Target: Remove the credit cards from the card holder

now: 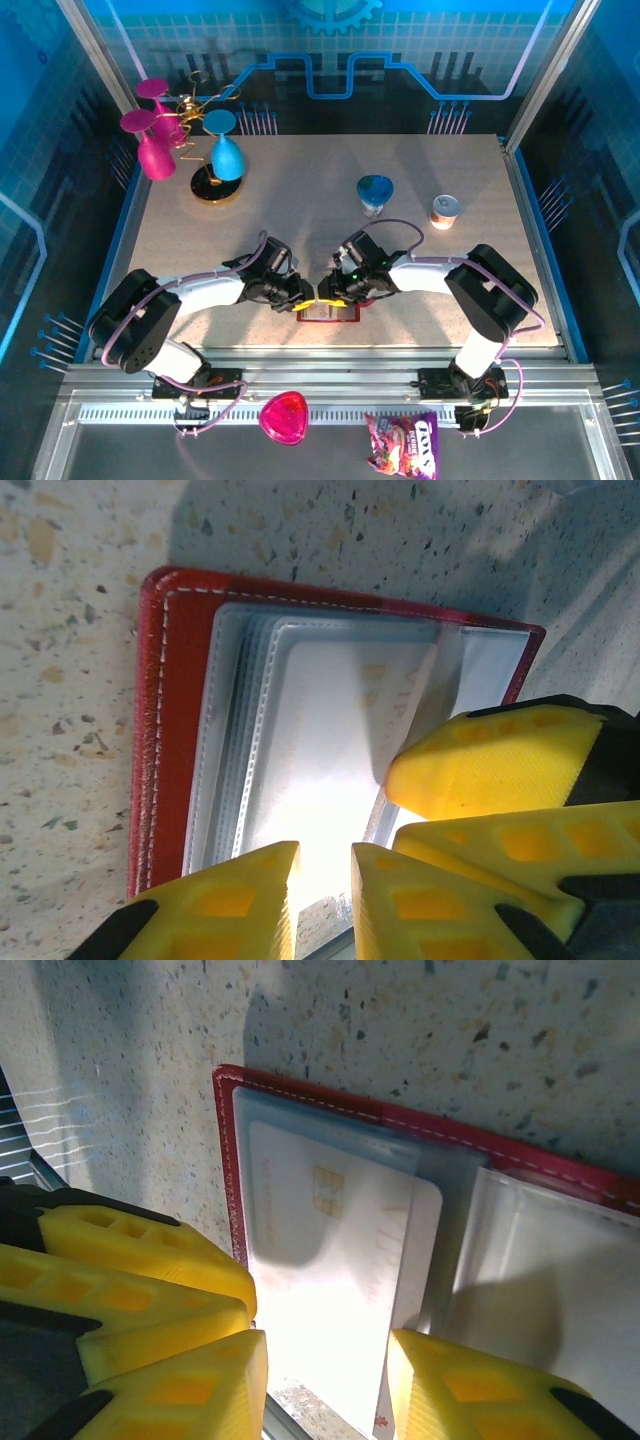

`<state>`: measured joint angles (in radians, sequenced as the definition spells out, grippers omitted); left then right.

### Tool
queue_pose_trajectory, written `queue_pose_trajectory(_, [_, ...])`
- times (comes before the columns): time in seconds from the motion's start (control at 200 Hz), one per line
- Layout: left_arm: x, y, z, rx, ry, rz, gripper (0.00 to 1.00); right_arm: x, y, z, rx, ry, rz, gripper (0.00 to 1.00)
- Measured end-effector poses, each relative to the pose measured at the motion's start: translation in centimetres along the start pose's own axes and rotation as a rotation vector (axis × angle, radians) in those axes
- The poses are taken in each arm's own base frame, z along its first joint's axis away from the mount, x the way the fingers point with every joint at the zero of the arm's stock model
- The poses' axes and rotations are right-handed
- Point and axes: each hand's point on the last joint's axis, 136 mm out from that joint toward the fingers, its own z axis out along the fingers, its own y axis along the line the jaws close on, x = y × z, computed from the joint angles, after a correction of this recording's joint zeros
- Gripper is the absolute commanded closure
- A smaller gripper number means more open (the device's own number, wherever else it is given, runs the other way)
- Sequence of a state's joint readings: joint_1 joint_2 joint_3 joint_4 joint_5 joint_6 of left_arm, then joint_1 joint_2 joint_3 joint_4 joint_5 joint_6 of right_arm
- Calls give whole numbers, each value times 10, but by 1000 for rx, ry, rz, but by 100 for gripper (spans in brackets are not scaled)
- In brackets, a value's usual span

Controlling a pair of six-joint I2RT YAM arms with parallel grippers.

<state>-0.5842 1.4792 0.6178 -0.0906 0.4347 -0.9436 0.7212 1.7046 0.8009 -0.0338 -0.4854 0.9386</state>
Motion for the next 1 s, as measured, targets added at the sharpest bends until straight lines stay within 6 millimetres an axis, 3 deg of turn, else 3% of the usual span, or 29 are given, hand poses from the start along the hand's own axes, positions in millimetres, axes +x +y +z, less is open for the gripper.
queue_pose_trajectory(1.001, [0,0,0,0,0,-1,80,-1,-5,-4,66,8,-18,58])
